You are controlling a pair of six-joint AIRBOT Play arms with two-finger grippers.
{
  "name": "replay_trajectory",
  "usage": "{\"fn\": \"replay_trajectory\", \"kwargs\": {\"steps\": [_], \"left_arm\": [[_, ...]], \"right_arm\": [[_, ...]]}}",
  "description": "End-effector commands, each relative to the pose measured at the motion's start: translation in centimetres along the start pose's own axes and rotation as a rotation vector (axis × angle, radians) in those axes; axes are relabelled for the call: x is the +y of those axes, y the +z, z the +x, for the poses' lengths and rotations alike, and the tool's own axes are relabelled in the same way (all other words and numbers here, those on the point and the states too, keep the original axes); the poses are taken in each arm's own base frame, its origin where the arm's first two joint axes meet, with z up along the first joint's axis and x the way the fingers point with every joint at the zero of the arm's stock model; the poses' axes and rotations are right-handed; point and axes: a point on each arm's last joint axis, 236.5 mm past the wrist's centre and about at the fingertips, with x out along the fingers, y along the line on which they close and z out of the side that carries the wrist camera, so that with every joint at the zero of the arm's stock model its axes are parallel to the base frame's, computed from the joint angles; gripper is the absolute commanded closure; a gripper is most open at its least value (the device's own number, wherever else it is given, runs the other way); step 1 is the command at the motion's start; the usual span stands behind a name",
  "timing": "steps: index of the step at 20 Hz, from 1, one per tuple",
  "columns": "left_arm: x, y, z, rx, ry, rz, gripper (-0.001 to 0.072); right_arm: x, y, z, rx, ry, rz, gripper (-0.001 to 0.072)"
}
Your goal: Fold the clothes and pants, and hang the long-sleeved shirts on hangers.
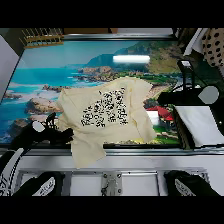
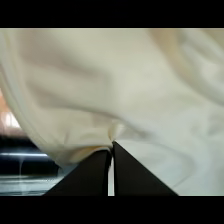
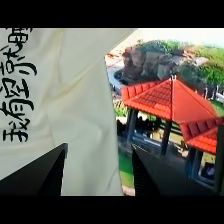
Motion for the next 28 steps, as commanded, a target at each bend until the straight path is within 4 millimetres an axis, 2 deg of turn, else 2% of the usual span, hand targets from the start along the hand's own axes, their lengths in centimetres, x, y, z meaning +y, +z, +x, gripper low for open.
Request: {"fn": "replay_trajectory", "kwargs": {"steps": [1,4,5,6,8,10,13,15,16,20,21,22,23,24,25,26,27,28], "left_arm": [[-2.4,2.0,-1.0,-0.049,-0.030,0.044,0.0701],[-3.2,2.9,-2.5,-0.105,-0.041,0.073,0.0701],[-3.4,3.0,-2.8,-0.119,-0.046,0.078,0.0701],[-3.6,3.0,-3.1,-0.130,-0.050,0.083,0.0701],[-3.7,3.2,-3.5,-0.150,-0.055,0.088,0.0701],[-3.8,3.3,-3.6,-0.155,-0.055,0.088,0.0701],[-3.8,3.4,-3.6,-0.155,-0.056,0.088,0.0701],[-3.8,3.4,-3.6,-0.156,-0.056,0.088,0.0701],[-3.8,3.4,-3.6,-0.156,-0.056,0.088,0.0701],[-3.8,3.4,-3.6,-0.156,-0.056,0.088,0.0701],[-3.8,3.4,-3.6,-0.156,-0.056,0.088,0.0701],[-3.8,3.4,-3.6,-0.157,-0.056,0.088,0.0701],[-3.8,3.4,-3.6,-0.157,-0.056,0.088,0.0701],[-3.8,3.7,-4.0,-0.166,-0.057,0.087,0.0701],[-4.0,4.5,-5.2,-0.185,-0.064,0.090,0.0701],[-4.3,5.8,-7.4,-0.232,-0.079,0.092,0.0701],[-4.8,7.4,-10.6,-0.308,-0.097,0.090,0.0701],[-5.5,9.2,-15.2,-0.420,-0.117,0.096,0.0701]], "right_arm": [[-2.7,-5.4,1.3,0.176,-0.039,0.067,0.0270],[-5.5,-13.6,4.5,0.366,-0.070,0.319,0.0249],[-5.3,-15.9,5.5,0.404,-0.054,0.390,0.0153],[-4.7,-17.7,6.6,0.430,-0.023,0.449,0.0092],[-2.5,-20.0,8.6,0.445,0.054,0.547,0.0099],[-0.5,-20.6,10.2,0.409,0.108,0.605,0.0100],[1.9,-20.2,11.4,0.359,0.144,0.576,0.0109],[2.9,-19.7,12.0,0.328,0.151,0.522,0.0171],[3.3,-19.7,12.2,0.325,0.153,0.505,0.0245],[3.8,-20.6,12.9,0.357,0.148,0.487,0.0249],[3.8,-20.6,12.9,0.358,0.147,0.487,0.0334],[3.8,-20.4,12.8,0.352,0.150,0.481,0.0561],[3.9,-19.8,12.6,0.335,0.154,0.477,0.0703],[3.9,-18.4,12.2,0.302,0.160,0.461,0.0704],[3.8,-16.1,11.2,0.247,0.166,0.430,0.0705],[3.3,-13.1,9.6,0.180,0.163,0.390,0.0705],[2.4,-9.2,7.0,0.086,0.148,0.344,0.0705],[1.4,-5.1,3.7,-0.021,0.126,0.307,0.0705]]}}
